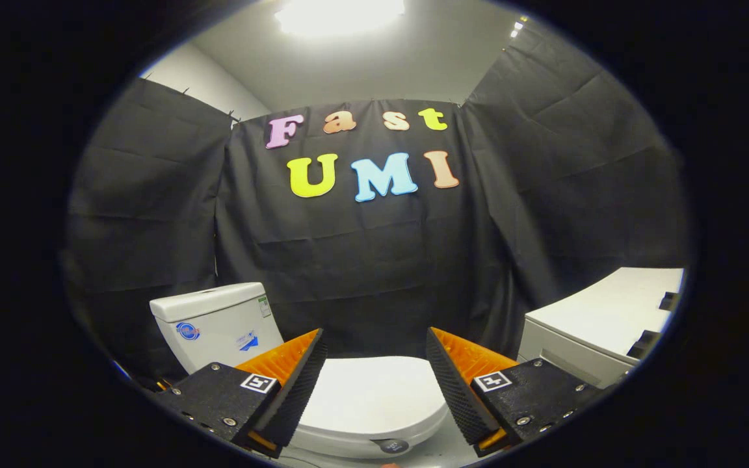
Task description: Open the toilet lid.
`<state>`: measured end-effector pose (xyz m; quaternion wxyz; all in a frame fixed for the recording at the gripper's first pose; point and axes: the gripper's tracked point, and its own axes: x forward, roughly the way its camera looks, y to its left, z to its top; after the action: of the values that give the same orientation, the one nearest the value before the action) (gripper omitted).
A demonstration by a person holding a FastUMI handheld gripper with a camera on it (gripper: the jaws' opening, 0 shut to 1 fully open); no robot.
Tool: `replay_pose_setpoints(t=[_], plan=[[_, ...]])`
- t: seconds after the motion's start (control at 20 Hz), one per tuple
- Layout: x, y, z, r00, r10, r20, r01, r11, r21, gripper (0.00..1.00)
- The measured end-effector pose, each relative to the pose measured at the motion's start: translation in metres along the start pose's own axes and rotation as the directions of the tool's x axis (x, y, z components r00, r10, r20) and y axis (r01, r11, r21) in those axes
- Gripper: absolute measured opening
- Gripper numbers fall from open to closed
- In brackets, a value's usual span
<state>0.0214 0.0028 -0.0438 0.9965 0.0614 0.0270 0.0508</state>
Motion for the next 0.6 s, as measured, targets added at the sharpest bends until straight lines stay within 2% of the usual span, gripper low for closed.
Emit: replay_pose_setpoints(t=[0.2,0.35,0.6], plan=[[0.011,-0.008,-0.020,0.998,0.049,-0.042,-0.044,0.994,0.101,0.94],[0.017,-0.016,-0.043,0.992,0.078,-0.099,-0.054,0.974,0.221,0.95],[0.025,-0.038,-0.103,0.963,0.102,-0.251,0.004,0.921,0.389,0.95]])
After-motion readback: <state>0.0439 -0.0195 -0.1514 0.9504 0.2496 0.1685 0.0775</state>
